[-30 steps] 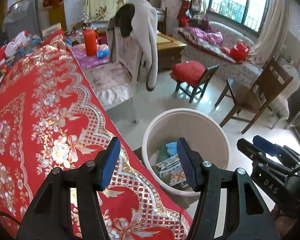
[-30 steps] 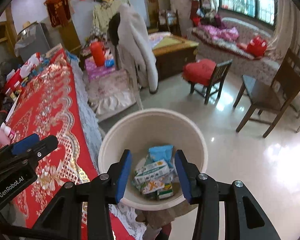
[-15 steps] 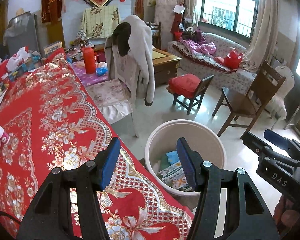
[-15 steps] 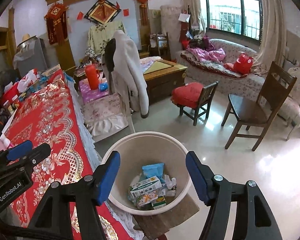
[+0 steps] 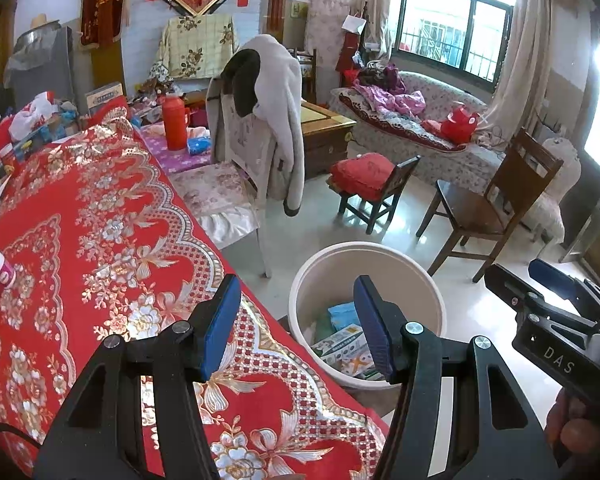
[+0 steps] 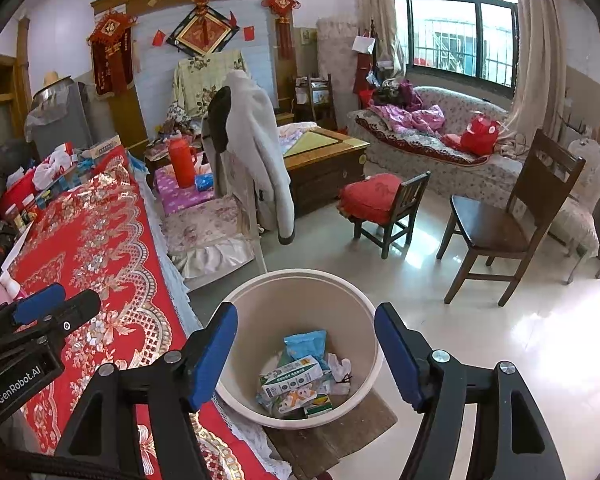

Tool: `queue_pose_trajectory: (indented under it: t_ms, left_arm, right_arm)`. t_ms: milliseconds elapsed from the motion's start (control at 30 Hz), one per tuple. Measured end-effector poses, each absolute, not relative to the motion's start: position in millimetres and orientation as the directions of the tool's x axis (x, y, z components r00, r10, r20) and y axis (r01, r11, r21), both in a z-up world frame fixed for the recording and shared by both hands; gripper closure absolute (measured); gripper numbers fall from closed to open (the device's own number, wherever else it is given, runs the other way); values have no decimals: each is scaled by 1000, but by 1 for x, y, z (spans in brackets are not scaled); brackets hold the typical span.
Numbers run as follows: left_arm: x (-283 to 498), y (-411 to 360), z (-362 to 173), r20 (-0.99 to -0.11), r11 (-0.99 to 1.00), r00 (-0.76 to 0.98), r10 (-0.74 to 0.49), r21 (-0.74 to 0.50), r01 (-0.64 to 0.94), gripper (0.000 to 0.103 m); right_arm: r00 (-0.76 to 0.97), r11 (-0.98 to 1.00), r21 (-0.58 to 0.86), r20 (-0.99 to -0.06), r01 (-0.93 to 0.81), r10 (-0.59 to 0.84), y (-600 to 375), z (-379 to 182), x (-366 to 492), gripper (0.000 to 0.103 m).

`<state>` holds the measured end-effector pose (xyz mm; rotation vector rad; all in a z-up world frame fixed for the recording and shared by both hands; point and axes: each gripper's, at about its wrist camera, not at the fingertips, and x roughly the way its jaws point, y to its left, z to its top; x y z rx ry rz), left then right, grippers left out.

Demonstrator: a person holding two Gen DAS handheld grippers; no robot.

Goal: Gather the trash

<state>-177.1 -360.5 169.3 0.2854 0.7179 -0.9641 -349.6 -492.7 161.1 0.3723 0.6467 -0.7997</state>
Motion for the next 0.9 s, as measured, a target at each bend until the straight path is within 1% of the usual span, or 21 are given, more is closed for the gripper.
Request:
queue_pose_trajectory:
  t_ms: [900]
  left_arm:
    - [-177,-361,170,-667,568,373,-645,-93,818,46]
  right_arm:
    - [518,651,69,-671,756,-530,-490,159,-346,31]
